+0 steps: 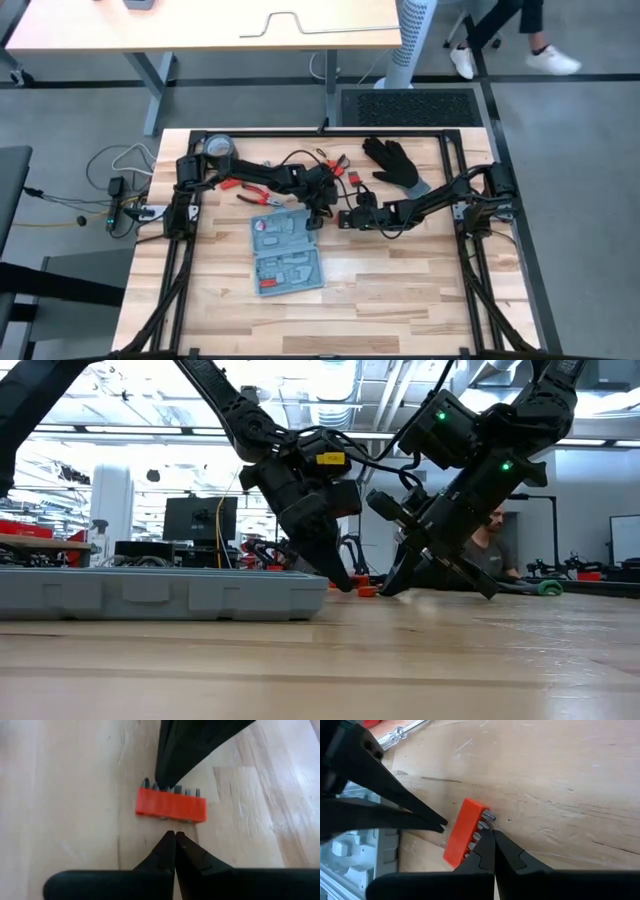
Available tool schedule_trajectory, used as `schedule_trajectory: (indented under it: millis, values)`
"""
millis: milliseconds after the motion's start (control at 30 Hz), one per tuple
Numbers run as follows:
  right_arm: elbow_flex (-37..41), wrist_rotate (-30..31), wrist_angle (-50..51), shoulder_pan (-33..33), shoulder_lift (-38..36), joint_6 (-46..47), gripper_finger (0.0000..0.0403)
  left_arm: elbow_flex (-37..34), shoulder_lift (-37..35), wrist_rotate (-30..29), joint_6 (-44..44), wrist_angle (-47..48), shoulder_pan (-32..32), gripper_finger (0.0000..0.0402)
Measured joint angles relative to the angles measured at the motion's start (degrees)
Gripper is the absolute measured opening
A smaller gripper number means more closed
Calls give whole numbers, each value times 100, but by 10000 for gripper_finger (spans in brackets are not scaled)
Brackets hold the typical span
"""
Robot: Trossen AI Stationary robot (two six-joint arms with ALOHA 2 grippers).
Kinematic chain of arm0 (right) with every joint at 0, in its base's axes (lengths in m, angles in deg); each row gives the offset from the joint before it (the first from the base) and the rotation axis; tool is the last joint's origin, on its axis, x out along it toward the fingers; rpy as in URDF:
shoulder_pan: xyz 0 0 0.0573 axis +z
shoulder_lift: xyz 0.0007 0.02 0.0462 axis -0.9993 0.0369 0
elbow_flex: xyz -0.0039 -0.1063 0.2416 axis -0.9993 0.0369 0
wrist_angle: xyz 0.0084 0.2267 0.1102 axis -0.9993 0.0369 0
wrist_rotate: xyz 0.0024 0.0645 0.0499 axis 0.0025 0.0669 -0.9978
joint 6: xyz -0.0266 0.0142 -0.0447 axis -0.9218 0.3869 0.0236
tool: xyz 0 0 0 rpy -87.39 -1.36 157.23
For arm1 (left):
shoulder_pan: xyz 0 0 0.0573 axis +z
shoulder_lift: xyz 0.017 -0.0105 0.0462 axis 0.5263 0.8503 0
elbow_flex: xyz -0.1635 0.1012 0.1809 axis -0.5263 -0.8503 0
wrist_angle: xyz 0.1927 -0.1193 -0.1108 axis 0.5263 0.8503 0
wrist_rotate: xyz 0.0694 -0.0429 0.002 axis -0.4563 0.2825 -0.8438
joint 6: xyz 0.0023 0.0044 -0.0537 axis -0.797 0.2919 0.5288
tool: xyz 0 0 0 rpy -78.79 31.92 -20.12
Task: Prefit tool cases
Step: Adjust the orange screwdriver bit on the table, then remove the orange screwdriver bits from the gray prefit tool case
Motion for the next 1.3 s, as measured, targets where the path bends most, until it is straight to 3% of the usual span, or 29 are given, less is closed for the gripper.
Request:
schedule_trajectory:
  millis: [467,700,933,1100,1300]
  values:
    - [45,76,87,154,-35,48,0,0,-405,29,-287,845,80,0]
    - [71,278,1133,369,-555,85,31,-55,-948,60,-413,1303,82,0]
    - [76,216,1400,691,-1346,-1367,62,-742,-2028,-8,213,1309,-16,0]
    - [71,47,1129,963,-1728,-2229,72,-1657,-3100,-880,1343,1374,-645,0]
    - [65,-263,321,1156,-1766,-2837,72,-2561,-3995,-2240,3423,1164,-2274,0]
